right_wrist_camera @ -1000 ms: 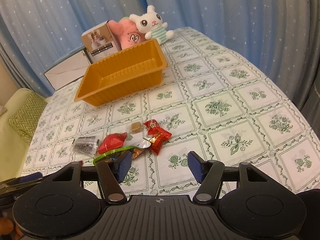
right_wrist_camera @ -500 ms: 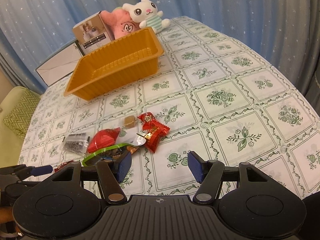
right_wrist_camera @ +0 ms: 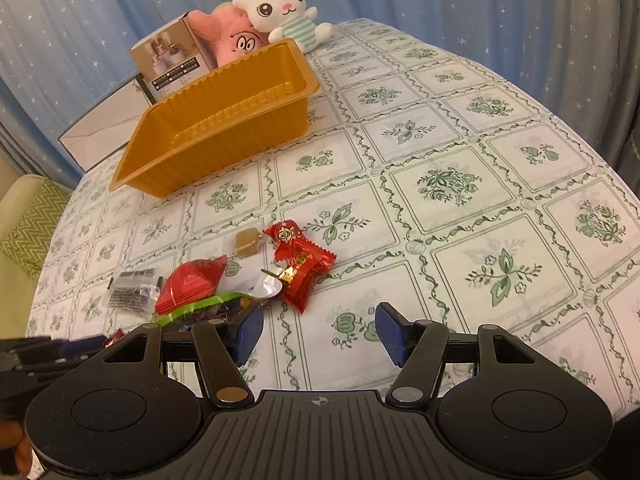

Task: Organize snacks
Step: 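Grasp the dark red packet with the left tool while the right tool grasps a red candy, then carry both red candies into the orange tray and open both tools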

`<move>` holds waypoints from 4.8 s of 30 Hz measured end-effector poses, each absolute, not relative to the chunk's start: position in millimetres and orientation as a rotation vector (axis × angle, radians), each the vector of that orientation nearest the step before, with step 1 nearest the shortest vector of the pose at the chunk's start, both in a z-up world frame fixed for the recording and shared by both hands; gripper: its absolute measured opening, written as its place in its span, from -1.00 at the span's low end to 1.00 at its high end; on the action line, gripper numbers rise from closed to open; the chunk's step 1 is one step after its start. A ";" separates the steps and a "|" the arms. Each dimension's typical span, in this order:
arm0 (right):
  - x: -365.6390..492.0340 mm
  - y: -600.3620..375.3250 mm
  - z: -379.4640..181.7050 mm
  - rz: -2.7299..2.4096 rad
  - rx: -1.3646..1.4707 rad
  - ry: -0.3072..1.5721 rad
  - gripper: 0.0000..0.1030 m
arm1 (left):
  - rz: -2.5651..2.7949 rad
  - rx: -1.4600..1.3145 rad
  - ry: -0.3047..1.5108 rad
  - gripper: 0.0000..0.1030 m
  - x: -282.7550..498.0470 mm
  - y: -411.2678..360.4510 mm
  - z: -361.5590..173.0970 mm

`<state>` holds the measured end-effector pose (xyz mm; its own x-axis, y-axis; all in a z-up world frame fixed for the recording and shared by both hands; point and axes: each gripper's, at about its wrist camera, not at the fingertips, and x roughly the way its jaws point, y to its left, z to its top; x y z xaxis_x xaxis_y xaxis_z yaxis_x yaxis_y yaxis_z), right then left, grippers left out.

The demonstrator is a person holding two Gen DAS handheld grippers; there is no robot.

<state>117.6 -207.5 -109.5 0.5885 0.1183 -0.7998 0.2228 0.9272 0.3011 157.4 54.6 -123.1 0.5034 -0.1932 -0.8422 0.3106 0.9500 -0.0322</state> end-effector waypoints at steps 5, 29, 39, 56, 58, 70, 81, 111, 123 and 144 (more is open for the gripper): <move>126.6 -205.3 -113.2 -0.057 0.396 0.942 0.21 | -0.256 0.053 0.989 -0.58 147.7 45.7 -121.2; 156.7 -205.5 -126.9 -0.150 0.389 0.925 -0.15 | -0.239 -0.040 0.950 -0.58 134.0 36.7 -110.6; 158.6 -192.1 -129.0 -0.092 0.280 0.936 -0.15 | -0.237 -0.049 0.951 -0.58 131.0 36.0 -110.2; 146.3 -206.8 -122.5 -0.156 0.284 0.884 -0.39 | -0.224 -0.054 0.945 -0.58 129.9 37.1 -108.5; 148.9 -207.6 -122.3 -0.161 0.302 0.875 -0.10 | -0.222 -0.055 0.945 -0.58 131.0 37.7 -108.6; 159.4 -204.5 -133.9 -0.174 0.221 0.888 -0.41 | -0.206 -0.060 0.934 -0.58 133.8 38.6 -110.0; 132.3 -199.1 -120.4 -0.127 0.191 0.870 -0.44 | -0.189 -0.042 0.911 -0.58 130.4 35.4 -100.1; 208.4 -187.1 -42.5 0.101 0.109 0.736 -0.44 | -0.218 -0.067 0.728 -0.58 238.8 21.1 -18.8; 297.7 -198.1 -42.7 0.143 0.117 0.758 -0.44 | -0.220 -0.097 0.735 -0.58 319.9 24.1 -18.2; 341.5 -214.9 -60.4 0.124 0.181 0.803 -0.43 | -0.191 -0.147 0.783 -0.10 354.0 32.4 -48.1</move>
<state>341.5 -214.9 -60.4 0.6883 0.1786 -0.7031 -0.0411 0.9773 0.2080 354.0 32.4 -48.1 0.6932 -0.2247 -0.6848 0.1163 0.9726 -0.2014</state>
